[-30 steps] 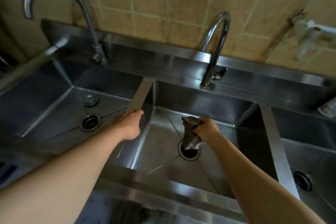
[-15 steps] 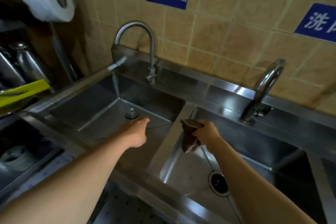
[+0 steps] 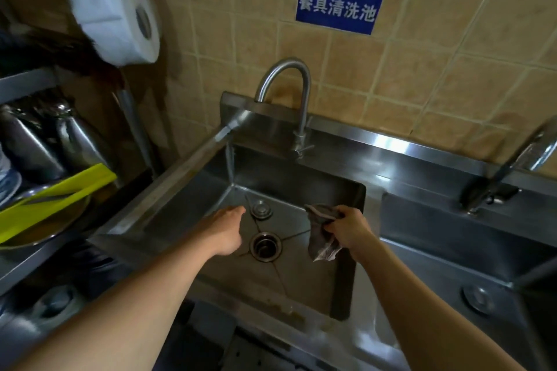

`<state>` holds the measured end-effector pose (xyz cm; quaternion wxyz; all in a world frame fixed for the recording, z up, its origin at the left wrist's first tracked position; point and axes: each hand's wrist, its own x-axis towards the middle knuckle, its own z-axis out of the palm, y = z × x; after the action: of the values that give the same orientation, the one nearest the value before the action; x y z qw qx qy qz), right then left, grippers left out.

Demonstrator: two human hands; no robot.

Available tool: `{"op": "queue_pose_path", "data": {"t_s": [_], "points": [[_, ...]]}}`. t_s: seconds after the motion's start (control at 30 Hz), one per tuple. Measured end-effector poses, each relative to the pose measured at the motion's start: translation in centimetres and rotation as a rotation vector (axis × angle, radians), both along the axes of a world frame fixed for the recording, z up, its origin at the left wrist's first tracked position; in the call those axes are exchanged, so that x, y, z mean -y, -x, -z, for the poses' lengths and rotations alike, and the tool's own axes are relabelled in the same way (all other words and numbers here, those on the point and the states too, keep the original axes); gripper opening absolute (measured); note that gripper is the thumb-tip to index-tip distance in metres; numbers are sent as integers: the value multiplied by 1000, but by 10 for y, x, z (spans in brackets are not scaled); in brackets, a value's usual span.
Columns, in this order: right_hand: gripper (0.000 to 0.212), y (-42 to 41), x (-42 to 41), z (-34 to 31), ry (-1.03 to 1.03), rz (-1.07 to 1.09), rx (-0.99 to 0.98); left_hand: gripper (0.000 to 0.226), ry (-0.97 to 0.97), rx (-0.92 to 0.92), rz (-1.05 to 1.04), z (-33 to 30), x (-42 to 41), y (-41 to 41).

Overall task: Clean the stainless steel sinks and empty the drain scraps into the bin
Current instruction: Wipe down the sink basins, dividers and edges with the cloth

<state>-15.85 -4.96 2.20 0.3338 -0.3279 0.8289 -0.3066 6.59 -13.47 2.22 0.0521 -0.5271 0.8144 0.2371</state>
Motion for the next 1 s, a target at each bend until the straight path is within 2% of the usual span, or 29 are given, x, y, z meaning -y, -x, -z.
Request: {"op": "queue_pose_path", "data": {"t_s": [0.17, 0.43, 0.57, 0.8, 1.0], "points": [[19, -20, 23, 2, -8, 35, 3, 68, -42, 9, 34, 6, 32, -17], [21, -1, 61, 25, -39, 70, 29, 68, -67, -1, 134, 24, 67, 16], [26, 13, 90, 43, -38, 80, 114, 68, -108, -18, 117, 34, 92, 31], [23, 11, 126, 63, -26, 72, 215, 69, -205, -20, 89, 56, 126, 50], [14, 4, 144, 90, -11, 121, 290, 68, -237, 21, 157, 81, 156, 55]]}}
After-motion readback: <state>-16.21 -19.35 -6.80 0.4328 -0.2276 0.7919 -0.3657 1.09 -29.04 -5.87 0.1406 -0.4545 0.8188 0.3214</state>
